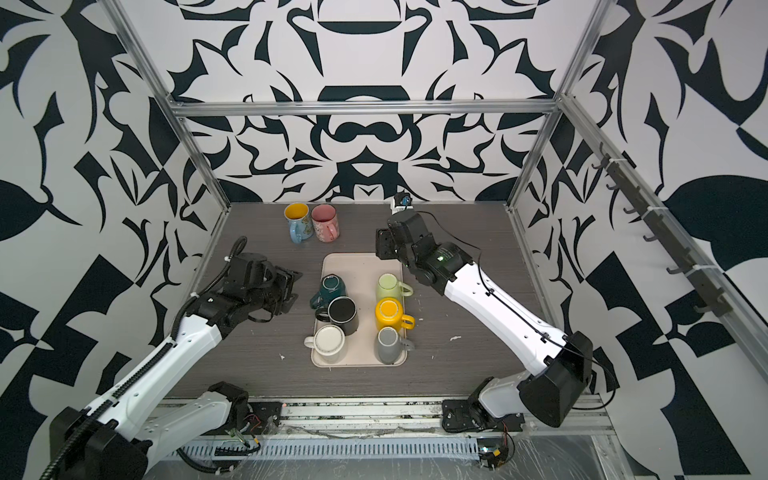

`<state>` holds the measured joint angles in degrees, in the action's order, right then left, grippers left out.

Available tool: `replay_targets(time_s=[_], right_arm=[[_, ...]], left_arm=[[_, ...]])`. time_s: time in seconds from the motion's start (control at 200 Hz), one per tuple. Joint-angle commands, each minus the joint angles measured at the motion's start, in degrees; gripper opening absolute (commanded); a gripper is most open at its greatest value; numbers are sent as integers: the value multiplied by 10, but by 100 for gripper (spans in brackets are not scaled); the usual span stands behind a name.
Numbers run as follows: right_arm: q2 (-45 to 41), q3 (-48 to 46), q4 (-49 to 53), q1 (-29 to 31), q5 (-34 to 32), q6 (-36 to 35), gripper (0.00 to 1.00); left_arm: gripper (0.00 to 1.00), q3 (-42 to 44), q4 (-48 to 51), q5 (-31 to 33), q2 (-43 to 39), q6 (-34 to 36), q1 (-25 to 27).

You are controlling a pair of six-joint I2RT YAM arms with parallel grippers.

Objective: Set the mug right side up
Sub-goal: 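Move the left gripper to the dark green mug on the tray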

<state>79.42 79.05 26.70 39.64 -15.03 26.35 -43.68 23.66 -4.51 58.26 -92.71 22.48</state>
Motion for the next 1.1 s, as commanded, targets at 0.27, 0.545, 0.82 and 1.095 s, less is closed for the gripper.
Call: replay_targets(time_s=[0.27, 0.545, 0.82, 1.095], right_arm=[[-36, -36, -15, -13, -24, 18, 64], [-33, -39, -16, -22, -21, 22, 64], [-20, -34, -16, -27, -12, 28, 64], [-10, -28, -10, -31, -10, 28, 64]], left_arm=[[63, 104, -84, -10, -44, -292, -1], [61, 123, -150, -34, 9, -333, -2], [57, 142, -188, -33, 42, -354, -2], [56, 135, -238, -60, 100, -356, -2]])
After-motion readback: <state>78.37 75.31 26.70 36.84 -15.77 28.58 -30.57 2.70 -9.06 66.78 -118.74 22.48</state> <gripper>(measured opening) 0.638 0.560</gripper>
